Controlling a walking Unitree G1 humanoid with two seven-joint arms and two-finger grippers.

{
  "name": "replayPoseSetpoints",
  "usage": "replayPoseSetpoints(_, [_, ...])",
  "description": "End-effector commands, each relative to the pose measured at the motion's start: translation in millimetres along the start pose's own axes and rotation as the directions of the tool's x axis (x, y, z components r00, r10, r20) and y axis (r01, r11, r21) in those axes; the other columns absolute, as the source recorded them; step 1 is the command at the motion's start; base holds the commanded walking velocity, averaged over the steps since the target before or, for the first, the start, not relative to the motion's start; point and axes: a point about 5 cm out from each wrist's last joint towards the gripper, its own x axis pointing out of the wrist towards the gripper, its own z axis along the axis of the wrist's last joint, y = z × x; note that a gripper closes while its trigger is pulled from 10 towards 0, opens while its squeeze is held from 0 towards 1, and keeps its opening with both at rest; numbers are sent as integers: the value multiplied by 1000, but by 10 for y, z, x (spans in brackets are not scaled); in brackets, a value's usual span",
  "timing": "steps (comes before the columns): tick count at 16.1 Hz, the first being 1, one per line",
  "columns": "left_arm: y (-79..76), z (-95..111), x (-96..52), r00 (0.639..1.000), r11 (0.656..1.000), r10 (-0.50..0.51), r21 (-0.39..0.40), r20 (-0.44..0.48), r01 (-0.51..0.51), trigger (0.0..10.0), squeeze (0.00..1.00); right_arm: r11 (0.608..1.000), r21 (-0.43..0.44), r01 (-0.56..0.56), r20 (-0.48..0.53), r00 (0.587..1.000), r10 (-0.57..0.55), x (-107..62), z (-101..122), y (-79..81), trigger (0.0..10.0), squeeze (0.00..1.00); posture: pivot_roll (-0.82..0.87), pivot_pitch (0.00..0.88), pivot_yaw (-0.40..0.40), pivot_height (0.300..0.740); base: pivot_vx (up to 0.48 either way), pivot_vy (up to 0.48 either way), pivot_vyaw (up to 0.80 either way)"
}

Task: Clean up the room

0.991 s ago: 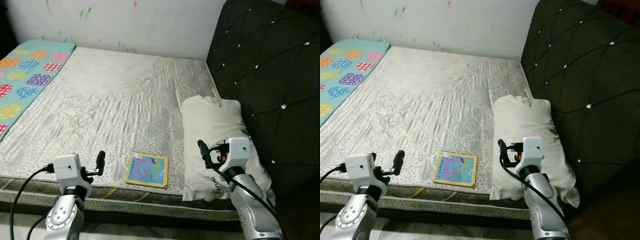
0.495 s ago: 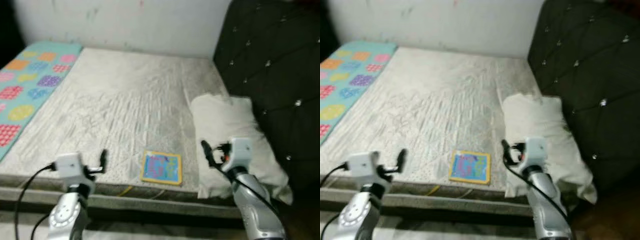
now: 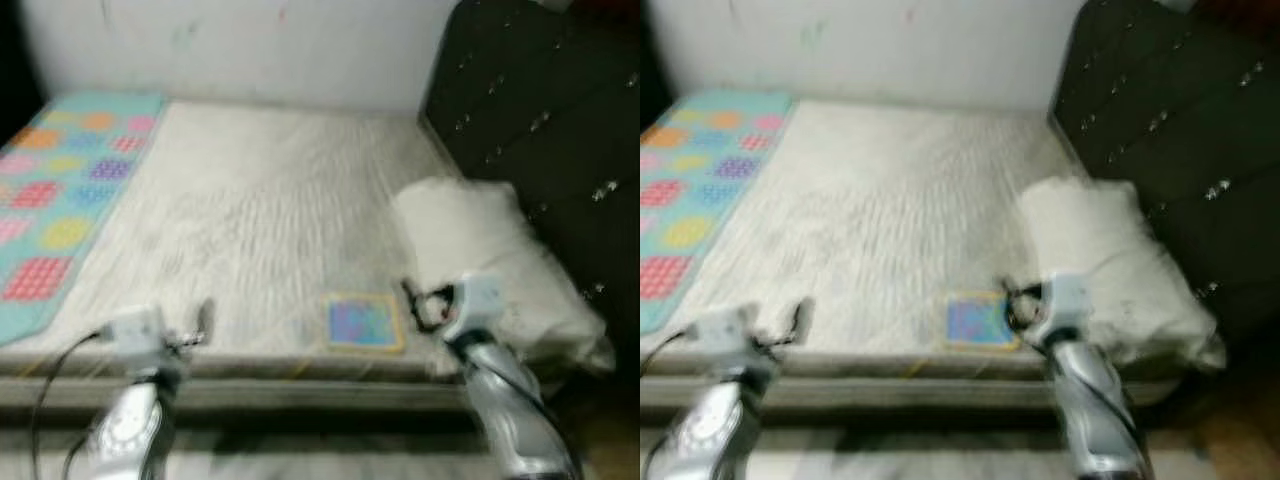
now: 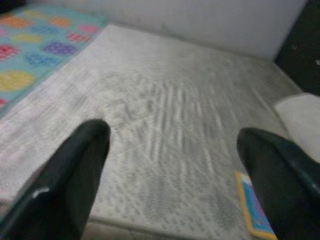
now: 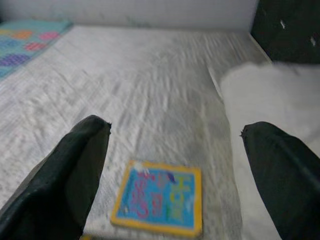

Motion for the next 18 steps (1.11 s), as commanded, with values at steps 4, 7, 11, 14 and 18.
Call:
replayPoseSetpoints(4, [13, 86, 23, 999, 999, -28, -18, 38, 28, 10000, 0, 1000, 3, -24, 16, 1000, 24, 23, 71, 48, 10000, 0, -54, 0, -66, 740, 0, 120, 0])
replayPoseSetpoints(7, [3, 108, 23, 998, 999, -42, -21, 49, 44, 10000, 0, 1000, 3, -26, 15, 1000, 26, 30, 73, 53, 10000, 0, -54, 0, -65, 740, 189, 0, 0])
replayPoseSetpoints(11, [1, 110, 30, 998, 998, -50, -22, 49, 52, 10000, 0, 1000, 2, -29, 11, 1000, 29, 40, 75, 57, 10000, 0, -53, 0, -67, 740, 337, 0, 0])
replayPoseSetpoints(14, [-6, 109, 33, 997, 998, -55, -20, 50, 56, 10000, 0, 999, 0, -32, 9, 999, 32, 44, 72, 53, 10000, 0, -50, 0, -68, 740, 358, 0, 0])
replayPoseSetpoints(18, [-10, 103, 36, 997, 998, -56, -19, 46, 57, 10000, 0, 999, -4, -37, 5, 999, 38, 53, 67, 54, 10000, 0, -49, 0, -71, 740, 365, 0, 0])
